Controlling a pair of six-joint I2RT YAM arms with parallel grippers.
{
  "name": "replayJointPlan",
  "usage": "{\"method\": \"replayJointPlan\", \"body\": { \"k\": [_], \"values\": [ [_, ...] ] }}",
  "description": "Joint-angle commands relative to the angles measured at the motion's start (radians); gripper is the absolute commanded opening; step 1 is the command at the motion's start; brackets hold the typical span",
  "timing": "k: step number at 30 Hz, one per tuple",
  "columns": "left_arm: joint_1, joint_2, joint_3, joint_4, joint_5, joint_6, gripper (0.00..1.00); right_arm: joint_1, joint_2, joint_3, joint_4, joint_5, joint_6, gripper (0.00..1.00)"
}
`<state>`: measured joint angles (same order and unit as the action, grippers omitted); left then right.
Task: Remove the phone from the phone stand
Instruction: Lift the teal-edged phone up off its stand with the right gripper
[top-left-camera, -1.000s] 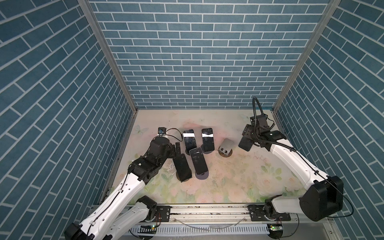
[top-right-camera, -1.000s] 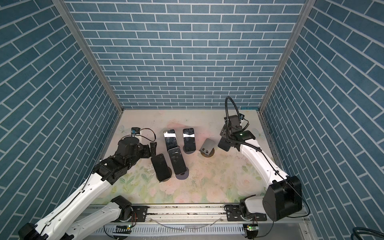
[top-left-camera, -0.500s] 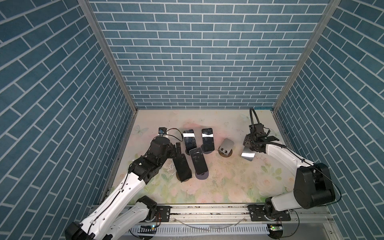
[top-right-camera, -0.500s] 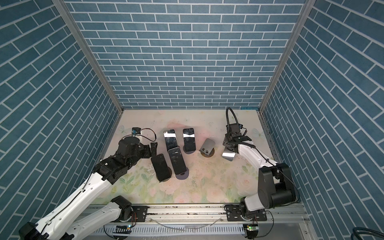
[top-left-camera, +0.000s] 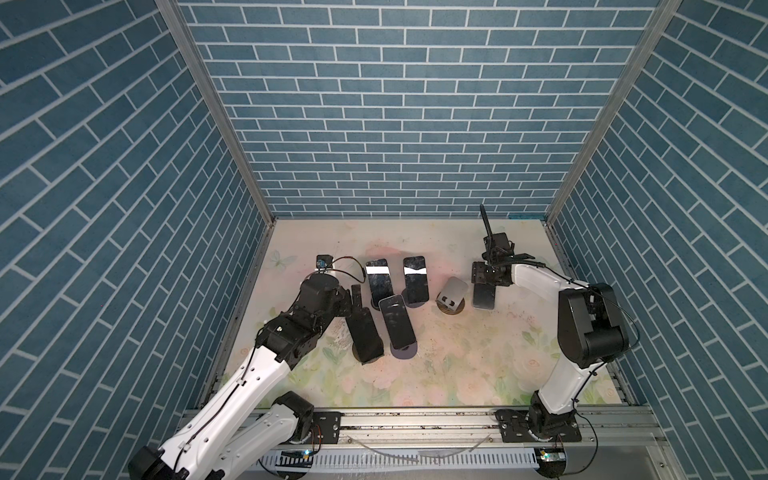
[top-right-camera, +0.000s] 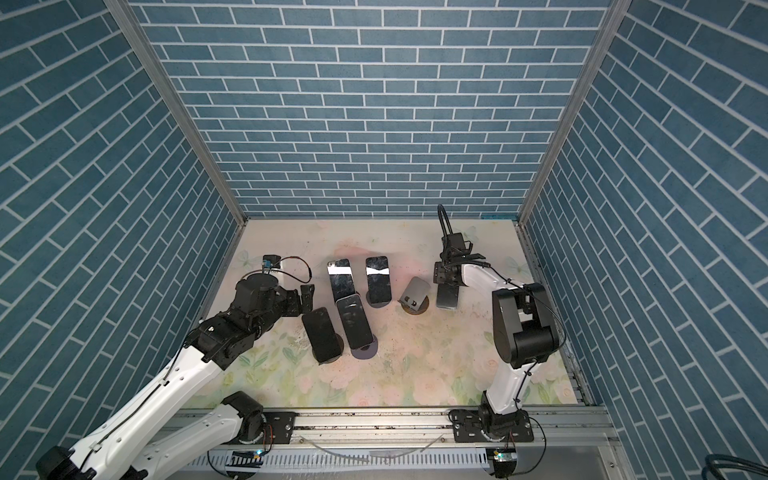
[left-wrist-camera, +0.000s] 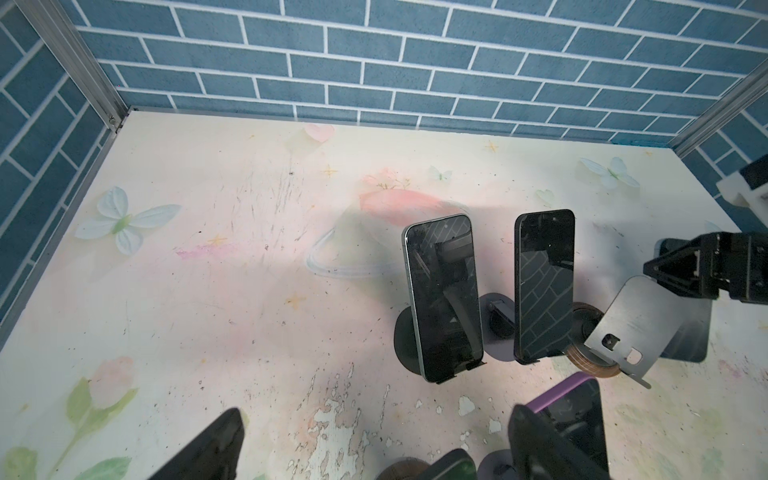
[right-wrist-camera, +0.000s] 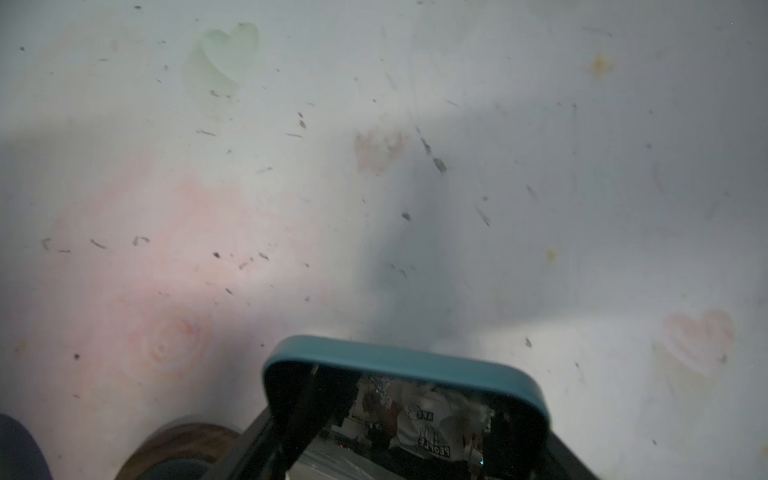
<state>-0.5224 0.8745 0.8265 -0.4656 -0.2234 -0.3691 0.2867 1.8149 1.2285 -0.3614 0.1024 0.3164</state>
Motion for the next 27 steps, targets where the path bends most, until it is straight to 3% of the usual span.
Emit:
{"method": "replayJointPlan", "body": {
  "k": [1, 11, 27],
  "values": [
    [-0.004, -0.012, 0.027, -0.014, -0.010, 0.009, 1.00, -0.004, 0.072, 0.115, -0.032, -0.066, -0.108, 0.39],
    [-0.004, -0.012, 0.043, -0.034, -0.025, 0.019, 1.00, -0.017, 0.261, 0.302, -0.116, -0.131, -0.161, 0.41],
    [-0.005, -0.008, 0.056, -0.051, -0.024, 0.015, 1.00, -0.018, 0.371, 0.403, -0.175, -0.068, -0.131, 0.47]
  ]
}}
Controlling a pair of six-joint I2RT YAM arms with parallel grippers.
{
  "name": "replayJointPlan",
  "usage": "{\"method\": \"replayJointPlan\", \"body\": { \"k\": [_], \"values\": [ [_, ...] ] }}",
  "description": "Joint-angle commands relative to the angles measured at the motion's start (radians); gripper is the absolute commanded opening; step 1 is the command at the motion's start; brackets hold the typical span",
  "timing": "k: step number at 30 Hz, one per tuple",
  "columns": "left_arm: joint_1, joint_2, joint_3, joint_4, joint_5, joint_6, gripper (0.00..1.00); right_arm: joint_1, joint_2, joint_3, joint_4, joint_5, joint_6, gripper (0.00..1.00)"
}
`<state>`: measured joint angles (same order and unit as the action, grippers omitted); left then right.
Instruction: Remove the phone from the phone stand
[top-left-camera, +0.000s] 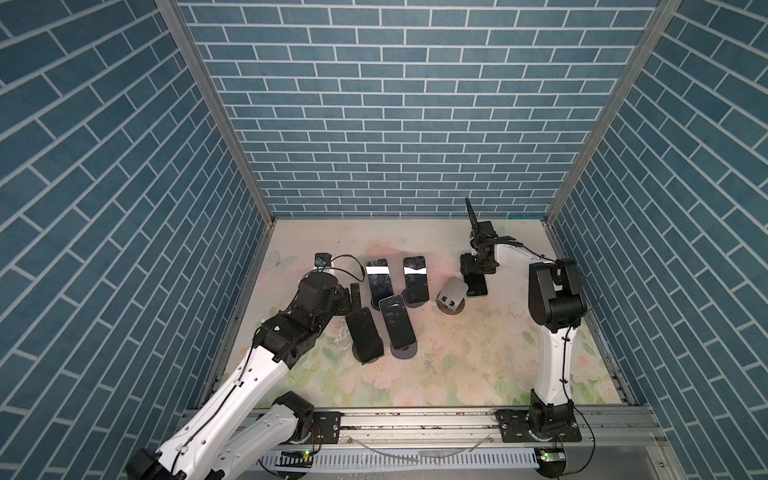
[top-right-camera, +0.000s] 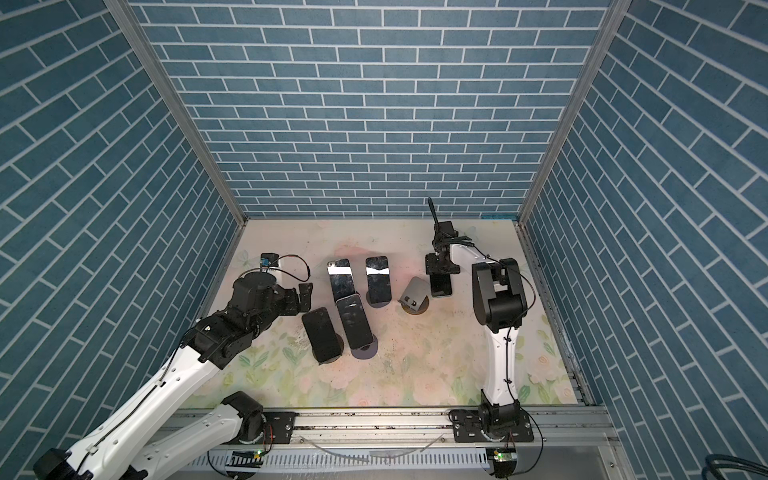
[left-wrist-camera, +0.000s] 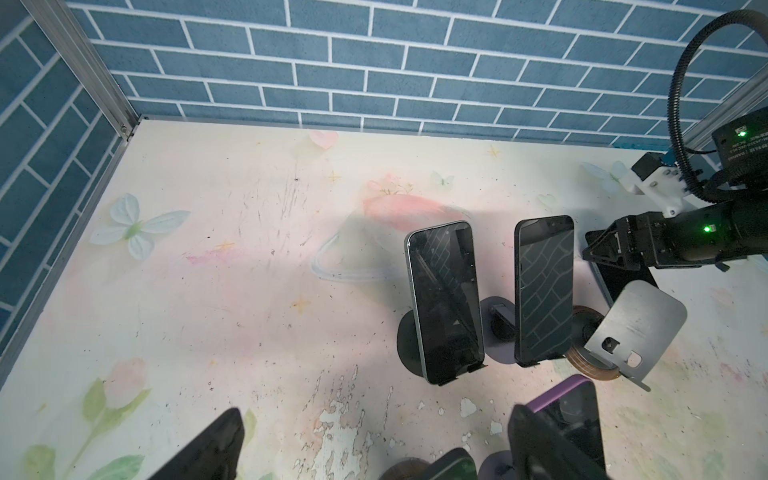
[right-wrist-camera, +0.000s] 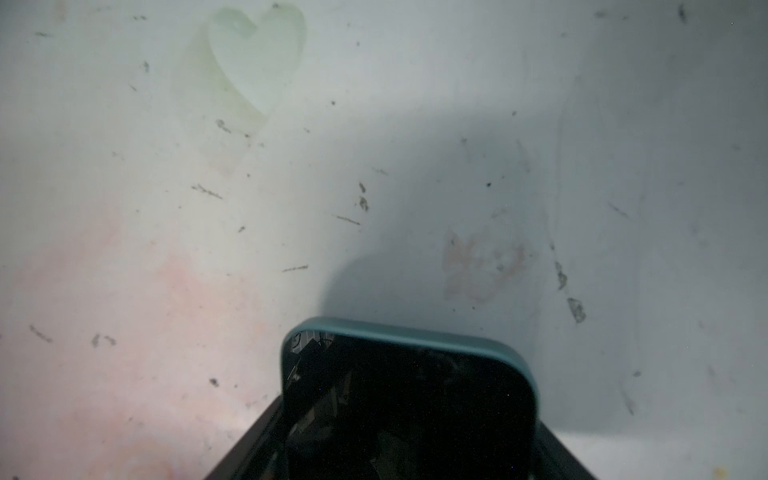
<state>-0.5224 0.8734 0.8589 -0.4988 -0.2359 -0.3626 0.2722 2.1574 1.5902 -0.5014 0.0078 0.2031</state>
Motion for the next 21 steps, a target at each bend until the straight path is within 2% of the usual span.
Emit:
{"method": "replayJointPlan", "body": {
  "k": [1, 7, 21],
  "values": [
    [-0.004, -0.007, 0.023, -0.018, -0.013, 0.007, 1.00, -0.004, 0.028, 0.043, -0.038, 0.029, -0.018, 0.47],
    [-0.004, -0.005, 0.025, -0.020, -0.012, 0.011, 1.00, -0.004, 0.083, 0.057, -0.047, 0.047, -0.011, 0.50],
    [-0.004, -0.009, 0.022, -0.028, -0.016, 0.017, 1.00, -0.004, 0.110, 0.057, -0.049, 0.029, -0.004, 0.61]
  ]
}}
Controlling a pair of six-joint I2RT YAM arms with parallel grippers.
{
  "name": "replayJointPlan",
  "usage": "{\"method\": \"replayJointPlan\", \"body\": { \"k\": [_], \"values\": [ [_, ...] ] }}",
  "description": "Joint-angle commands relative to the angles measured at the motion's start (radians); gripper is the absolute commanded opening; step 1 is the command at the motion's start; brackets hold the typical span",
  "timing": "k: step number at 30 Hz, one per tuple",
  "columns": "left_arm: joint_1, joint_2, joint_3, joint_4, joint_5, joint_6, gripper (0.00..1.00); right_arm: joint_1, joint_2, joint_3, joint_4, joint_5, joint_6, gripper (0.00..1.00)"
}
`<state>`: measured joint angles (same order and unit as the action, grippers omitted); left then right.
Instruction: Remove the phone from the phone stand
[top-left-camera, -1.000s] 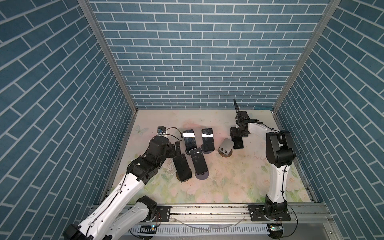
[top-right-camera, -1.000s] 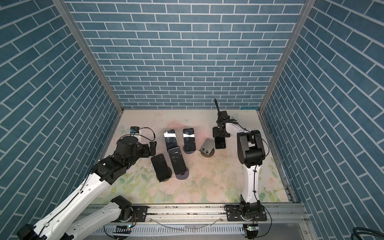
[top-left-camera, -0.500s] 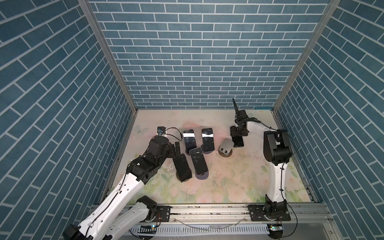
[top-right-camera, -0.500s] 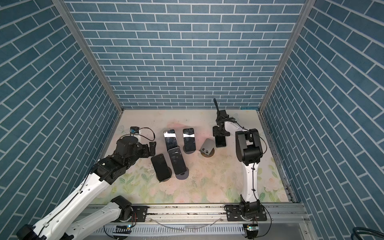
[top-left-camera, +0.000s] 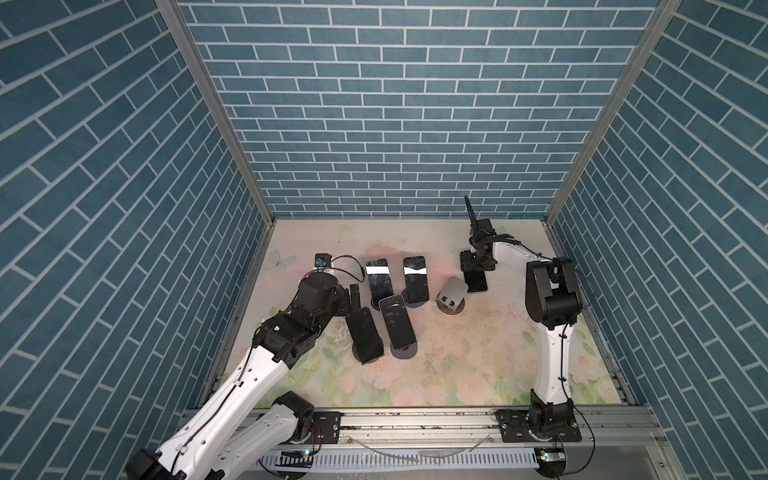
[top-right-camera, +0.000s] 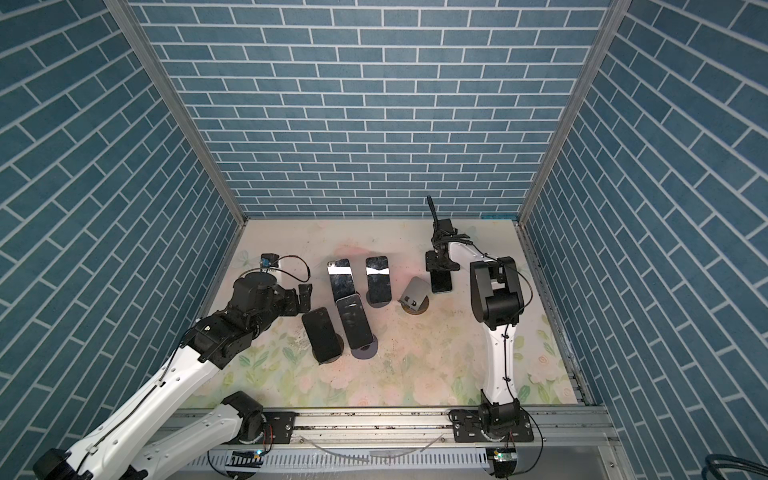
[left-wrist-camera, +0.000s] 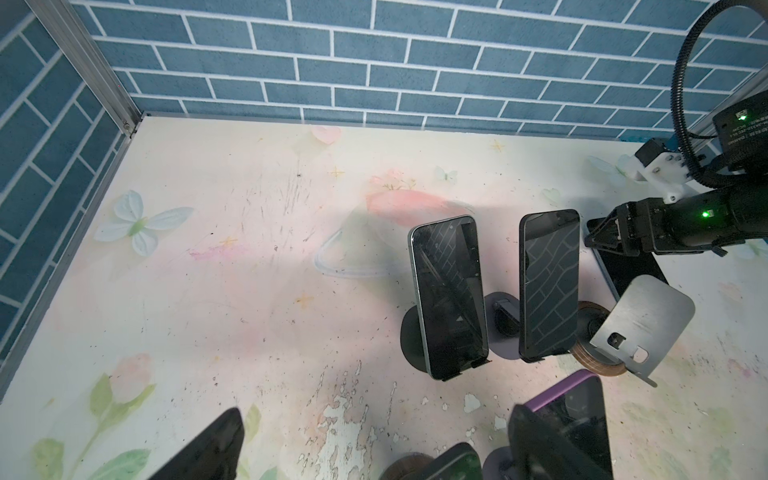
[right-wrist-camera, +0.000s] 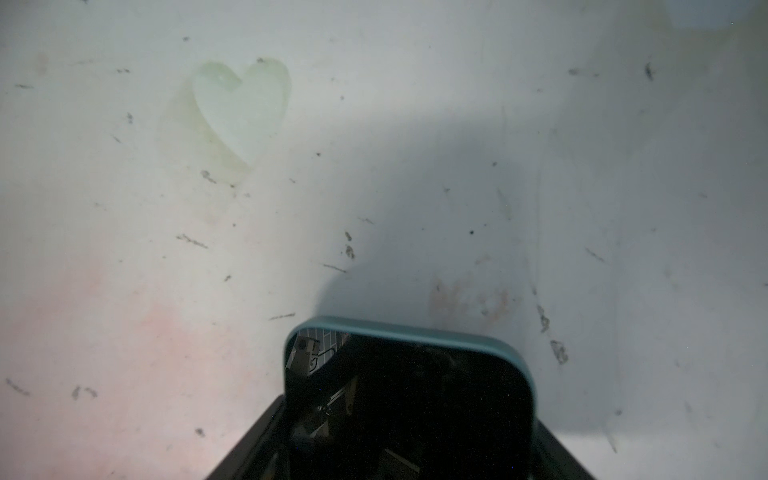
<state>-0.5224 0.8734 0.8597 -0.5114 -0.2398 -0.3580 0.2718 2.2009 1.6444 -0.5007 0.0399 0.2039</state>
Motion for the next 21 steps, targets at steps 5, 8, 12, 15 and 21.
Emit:
{"method": "replayJointPlan", "body": {
  "k": [5, 8, 12, 15, 21],
  "values": [
    [-0.004, -0.015, 0.019, -0.021, -0.017, 0.013, 1.00, -0.004, 0.068, -0.002, -0.045, 0.000, -0.002, 0.63],
    [-0.004, -0.017, 0.016, -0.018, -0.017, 0.013, 1.00, -0.004, 0.067, -0.007, -0.041, -0.001, 0.000, 0.66],
    [-0.004, -0.018, 0.015, -0.018, -0.016, 0.014, 1.00, -0.003, 0.064, -0.012, -0.035, -0.001, 0.000, 0.68],
    [-0.004, -0.017, 0.013, -0.021, -0.015, 0.013, 1.00, -0.004, 0.062, -0.013, -0.033, -0.004, 0.000, 0.69],
    [-0.005, -0.024, 0.007, -0.026, -0.017, 0.013, 1.00, -0.003, 0.060, -0.021, -0.031, -0.004, 0.002, 0.73]
  ]
}}
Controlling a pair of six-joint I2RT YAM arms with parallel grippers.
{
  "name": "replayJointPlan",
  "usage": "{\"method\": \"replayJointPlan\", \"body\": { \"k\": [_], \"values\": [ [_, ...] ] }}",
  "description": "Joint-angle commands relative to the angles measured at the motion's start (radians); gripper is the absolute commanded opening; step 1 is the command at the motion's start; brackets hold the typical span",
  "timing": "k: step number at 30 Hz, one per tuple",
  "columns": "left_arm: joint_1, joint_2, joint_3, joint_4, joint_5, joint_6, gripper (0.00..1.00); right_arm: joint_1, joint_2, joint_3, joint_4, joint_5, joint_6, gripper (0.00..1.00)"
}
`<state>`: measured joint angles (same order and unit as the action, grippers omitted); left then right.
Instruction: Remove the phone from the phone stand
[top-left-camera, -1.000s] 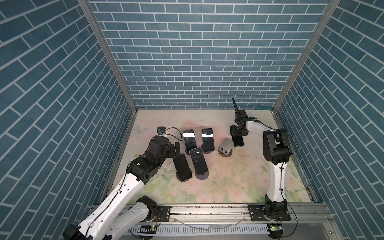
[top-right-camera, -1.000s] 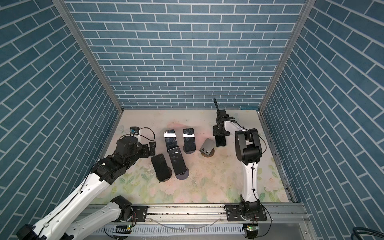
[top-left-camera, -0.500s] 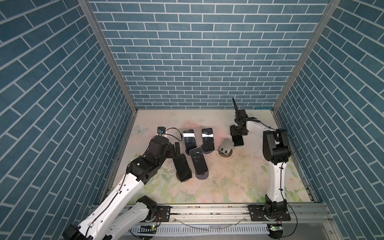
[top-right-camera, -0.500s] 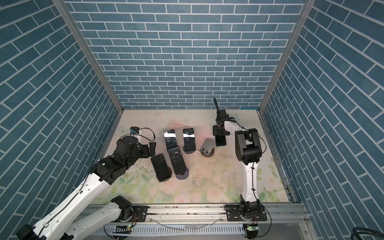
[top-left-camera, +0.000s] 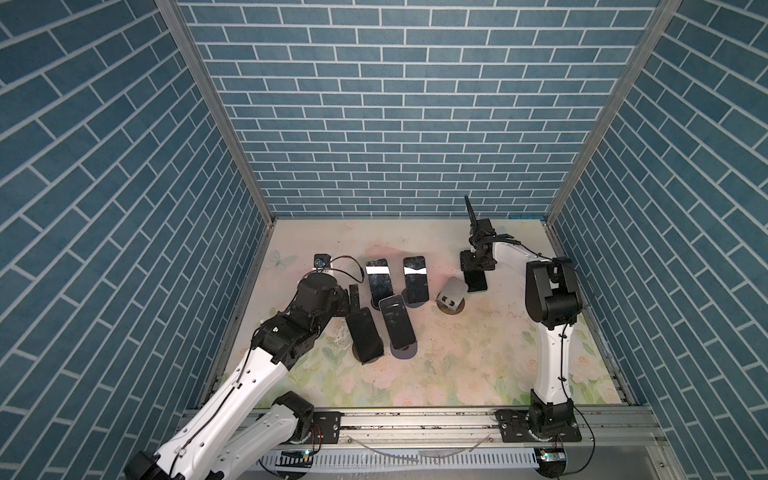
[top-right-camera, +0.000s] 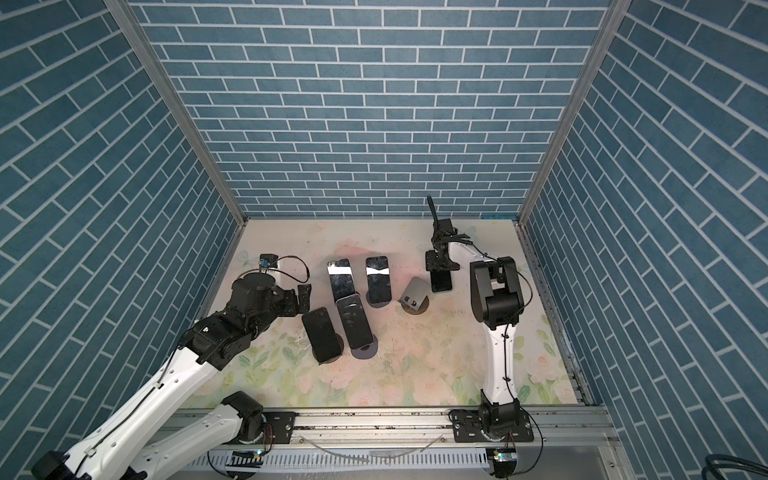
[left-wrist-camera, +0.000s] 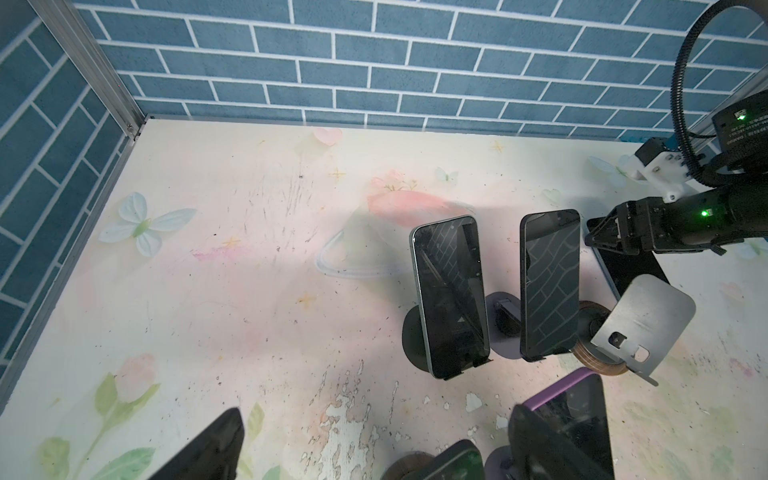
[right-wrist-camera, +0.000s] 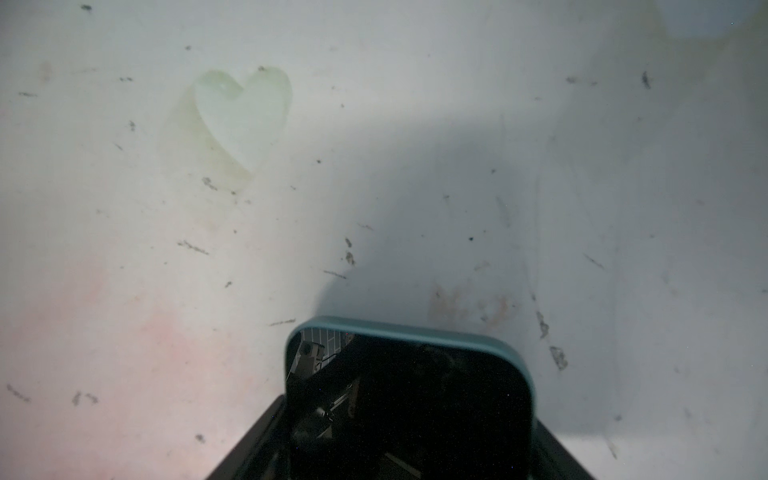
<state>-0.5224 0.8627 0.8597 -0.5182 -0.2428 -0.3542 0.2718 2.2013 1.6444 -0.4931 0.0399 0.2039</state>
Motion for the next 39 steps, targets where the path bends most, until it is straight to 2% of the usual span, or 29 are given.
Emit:
{"method": "replayJointPlan", "body": {
  "k": [1, 17, 25, 29, 32, 35, 39],
  "values": [
    [-0.004, -0.013, 0.007, -0.019, -0.015, 0.009, 1.00, -0.003, 0.057, -0.021, -0.038, -0.004, 0.002, 0.73],
    [-0.004, -0.029, -0.009, 0.009, -0.026, -0.008, 1.00, -0.004, 0.037, -0.019, -0.052, -0.015, 0.010, 0.78],
    [-0.018, 0.017, 0.039, -0.003, -0.053, 0.002, 1.00, -0.003, 0.031, -0.015, -0.054, -0.020, 0.028, 0.79],
    [-0.083, 0.052, 0.076, 0.004, -0.105, 0.039, 1.00, -0.003, 0.007, -0.017, -0.055, -0.024, 0.047, 0.80],
    [-0.160, 0.088, 0.120, 0.009, -0.159, 0.083, 1.00, -0.005, -0.042, -0.023, -0.051, -0.028, 0.063, 0.80],
    [-0.268, 0.124, 0.144, 0.058, -0.234, 0.177, 1.00, -0.005, -0.094, -0.028, -0.052, -0.028, 0.082, 0.81],
    [-0.331, 0.188, 0.193, 0.075, -0.197, 0.231, 1.00, -0.005, -0.170, -0.039, -0.068, -0.031, 0.111, 0.80]
  ]
}}
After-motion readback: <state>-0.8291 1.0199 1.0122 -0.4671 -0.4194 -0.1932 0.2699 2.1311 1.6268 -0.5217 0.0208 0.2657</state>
